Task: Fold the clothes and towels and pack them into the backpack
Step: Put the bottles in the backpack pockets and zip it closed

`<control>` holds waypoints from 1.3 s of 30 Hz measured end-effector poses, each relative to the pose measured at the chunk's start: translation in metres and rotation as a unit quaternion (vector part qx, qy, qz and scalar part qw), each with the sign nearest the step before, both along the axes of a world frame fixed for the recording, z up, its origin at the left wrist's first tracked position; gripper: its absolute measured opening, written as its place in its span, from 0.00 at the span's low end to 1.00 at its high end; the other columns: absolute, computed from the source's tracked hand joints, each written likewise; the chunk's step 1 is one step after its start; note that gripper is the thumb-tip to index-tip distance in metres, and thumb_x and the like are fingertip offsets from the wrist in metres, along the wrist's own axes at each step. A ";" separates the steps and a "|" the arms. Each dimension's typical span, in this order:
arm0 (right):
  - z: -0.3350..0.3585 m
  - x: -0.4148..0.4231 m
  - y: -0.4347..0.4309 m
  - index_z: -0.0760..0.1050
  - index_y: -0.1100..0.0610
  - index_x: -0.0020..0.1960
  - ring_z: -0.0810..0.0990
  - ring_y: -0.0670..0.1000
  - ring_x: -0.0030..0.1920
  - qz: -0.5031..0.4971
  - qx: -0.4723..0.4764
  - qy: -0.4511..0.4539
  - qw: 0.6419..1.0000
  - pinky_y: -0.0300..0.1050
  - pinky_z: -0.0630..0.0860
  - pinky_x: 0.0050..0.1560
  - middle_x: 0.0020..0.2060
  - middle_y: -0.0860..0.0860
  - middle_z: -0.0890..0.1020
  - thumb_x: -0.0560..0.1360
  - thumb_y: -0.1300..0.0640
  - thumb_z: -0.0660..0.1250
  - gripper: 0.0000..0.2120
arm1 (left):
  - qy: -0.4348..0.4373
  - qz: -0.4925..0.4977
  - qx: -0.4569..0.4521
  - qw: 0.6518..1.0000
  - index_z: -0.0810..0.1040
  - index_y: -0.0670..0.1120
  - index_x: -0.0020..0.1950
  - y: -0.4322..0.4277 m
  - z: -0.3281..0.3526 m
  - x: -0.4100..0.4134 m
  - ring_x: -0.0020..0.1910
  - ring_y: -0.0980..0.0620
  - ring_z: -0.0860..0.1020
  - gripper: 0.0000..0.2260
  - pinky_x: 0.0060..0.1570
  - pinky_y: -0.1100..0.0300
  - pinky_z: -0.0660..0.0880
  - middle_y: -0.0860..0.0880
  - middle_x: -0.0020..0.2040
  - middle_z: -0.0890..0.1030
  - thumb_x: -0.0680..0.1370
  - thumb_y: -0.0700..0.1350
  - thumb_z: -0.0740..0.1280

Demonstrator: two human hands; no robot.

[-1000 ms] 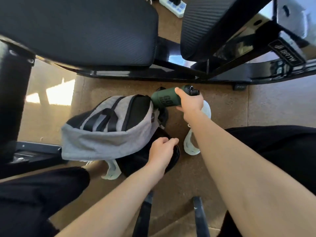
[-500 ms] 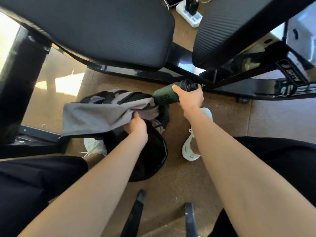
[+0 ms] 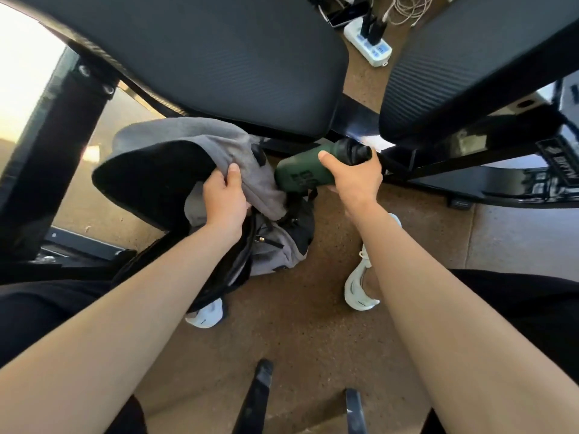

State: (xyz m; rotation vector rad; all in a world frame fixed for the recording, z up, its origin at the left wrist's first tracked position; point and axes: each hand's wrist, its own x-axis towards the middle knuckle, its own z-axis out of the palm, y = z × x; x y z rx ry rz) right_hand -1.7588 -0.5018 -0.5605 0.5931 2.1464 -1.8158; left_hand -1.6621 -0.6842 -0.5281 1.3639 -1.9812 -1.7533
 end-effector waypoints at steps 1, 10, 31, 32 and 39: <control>0.001 0.005 0.000 0.76 0.49 0.59 0.82 0.54 0.58 -0.029 -0.062 -0.046 0.997 0.52 0.85 0.48 0.57 0.49 0.81 0.59 0.45 0.84 0.32 | 0.005 0.022 0.027 0.999 0.78 0.55 0.49 -0.005 0.005 0.000 0.53 0.45 0.85 0.10 0.51 0.43 0.84 0.45 0.52 0.85 0.84 0.54 0.60; 0.014 0.032 -0.008 0.74 0.51 0.63 0.79 0.51 0.57 -0.005 0.048 -0.064 0.997 0.52 0.81 0.58 0.57 0.46 0.79 0.63 0.43 0.83 0.34 | 0.001 -0.027 0.078 0.997 0.79 0.50 0.54 -0.030 0.017 0.011 0.55 0.48 0.84 0.09 0.50 0.51 0.83 0.48 0.55 0.85 0.86 0.48 0.59; 0.073 0.020 -0.084 0.76 0.50 0.52 0.80 0.54 0.55 0.348 0.299 0.140 0.877 0.46 0.73 0.49 0.50 0.48 0.83 0.57 0.35 0.78 0.30 | 0.013 -0.252 0.025 0.967 0.65 0.43 0.70 -0.029 0.012 0.020 0.54 0.61 0.77 0.25 0.42 0.75 0.73 0.52 0.57 0.77 0.76 0.34 0.69; 0.074 0.020 -0.087 0.75 0.50 0.51 0.80 0.54 0.55 0.359 0.307 0.142 0.870 0.47 0.73 0.49 0.50 0.48 0.83 0.56 0.34 0.78 0.31 | 0.004 -0.267 0.008 0.964 0.59 0.43 0.73 -0.031 0.009 0.021 0.56 0.60 0.76 0.33 0.45 0.75 0.74 0.52 0.60 0.75 0.73 0.35 0.73; 0.070 0.025 -0.099 0.78 0.54 0.59 0.80 0.51 0.56 0.401 0.313 0.161 0.846 0.48 0.74 0.54 0.53 0.48 0.83 0.57 0.26 0.75 0.41 | 0.011 -0.219 -0.118 0.969 0.61 0.48 0.75 -0.029 -0.008 0.026 0.69 0.55 0.75 0.54 0.66 0.56 0.74 0.54 0.69 0.77 0.57 0.57 0.86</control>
